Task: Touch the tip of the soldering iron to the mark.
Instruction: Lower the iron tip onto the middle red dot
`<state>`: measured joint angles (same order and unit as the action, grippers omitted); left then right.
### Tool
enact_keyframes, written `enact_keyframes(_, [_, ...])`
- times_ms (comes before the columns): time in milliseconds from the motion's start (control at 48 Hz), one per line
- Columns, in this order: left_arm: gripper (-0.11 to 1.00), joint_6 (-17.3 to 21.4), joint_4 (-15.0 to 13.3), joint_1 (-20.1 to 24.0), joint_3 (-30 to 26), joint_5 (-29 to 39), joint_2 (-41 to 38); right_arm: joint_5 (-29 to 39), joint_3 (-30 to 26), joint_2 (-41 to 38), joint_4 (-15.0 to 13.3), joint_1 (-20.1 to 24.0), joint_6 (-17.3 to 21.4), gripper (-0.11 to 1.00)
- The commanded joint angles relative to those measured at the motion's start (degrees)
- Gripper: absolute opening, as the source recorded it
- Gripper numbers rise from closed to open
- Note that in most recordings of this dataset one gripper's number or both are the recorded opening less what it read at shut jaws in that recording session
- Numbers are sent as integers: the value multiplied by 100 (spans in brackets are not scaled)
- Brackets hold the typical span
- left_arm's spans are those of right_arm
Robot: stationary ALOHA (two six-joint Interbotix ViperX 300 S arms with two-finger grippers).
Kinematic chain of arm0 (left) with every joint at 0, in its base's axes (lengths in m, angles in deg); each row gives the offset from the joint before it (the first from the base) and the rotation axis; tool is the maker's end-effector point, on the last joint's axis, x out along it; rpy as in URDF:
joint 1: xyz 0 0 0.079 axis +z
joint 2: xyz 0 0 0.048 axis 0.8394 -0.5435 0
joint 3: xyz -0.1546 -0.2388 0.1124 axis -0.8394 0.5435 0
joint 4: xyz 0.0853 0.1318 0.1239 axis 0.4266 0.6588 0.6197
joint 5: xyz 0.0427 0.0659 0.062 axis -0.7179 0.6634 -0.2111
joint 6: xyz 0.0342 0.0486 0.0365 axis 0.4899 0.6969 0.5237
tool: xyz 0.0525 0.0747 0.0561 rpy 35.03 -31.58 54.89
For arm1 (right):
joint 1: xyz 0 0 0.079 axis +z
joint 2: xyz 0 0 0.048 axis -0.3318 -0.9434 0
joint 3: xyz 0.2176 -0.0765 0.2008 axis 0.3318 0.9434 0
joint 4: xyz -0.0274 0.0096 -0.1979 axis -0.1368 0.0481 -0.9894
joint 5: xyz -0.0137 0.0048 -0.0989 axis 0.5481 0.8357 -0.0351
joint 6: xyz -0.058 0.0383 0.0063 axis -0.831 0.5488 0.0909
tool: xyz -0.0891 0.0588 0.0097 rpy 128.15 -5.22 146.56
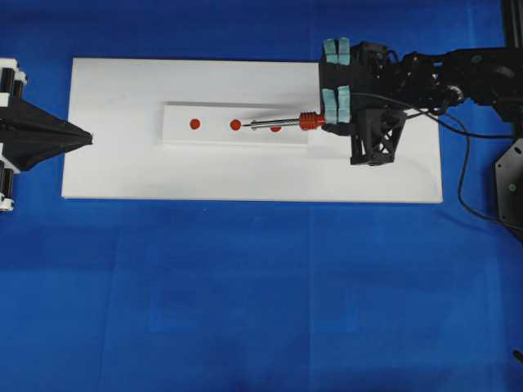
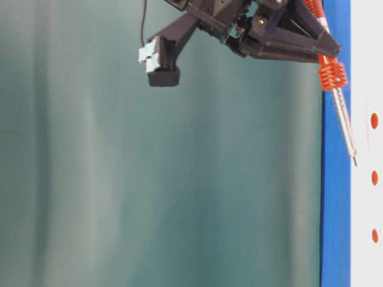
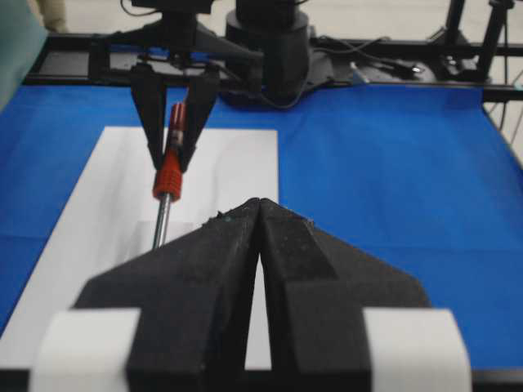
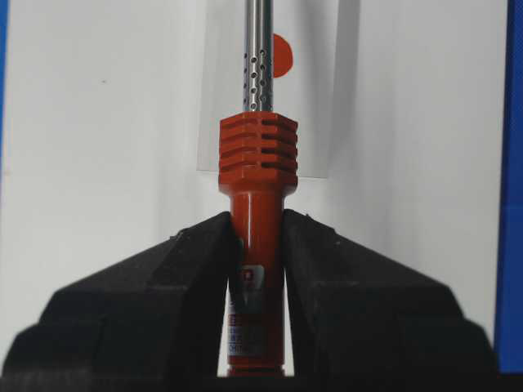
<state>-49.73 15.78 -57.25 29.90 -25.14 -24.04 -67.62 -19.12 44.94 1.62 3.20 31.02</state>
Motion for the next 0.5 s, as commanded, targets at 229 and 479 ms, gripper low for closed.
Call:
enact_keyframes(229, [0,-9,0,18,-53,-53,-44,-290,-176,-185,-9,9,-18,6])
enact_keyframes(479, [0,-9,0,18,-53,-53,-44,-308,-272,-413,-9,9,-26,6])
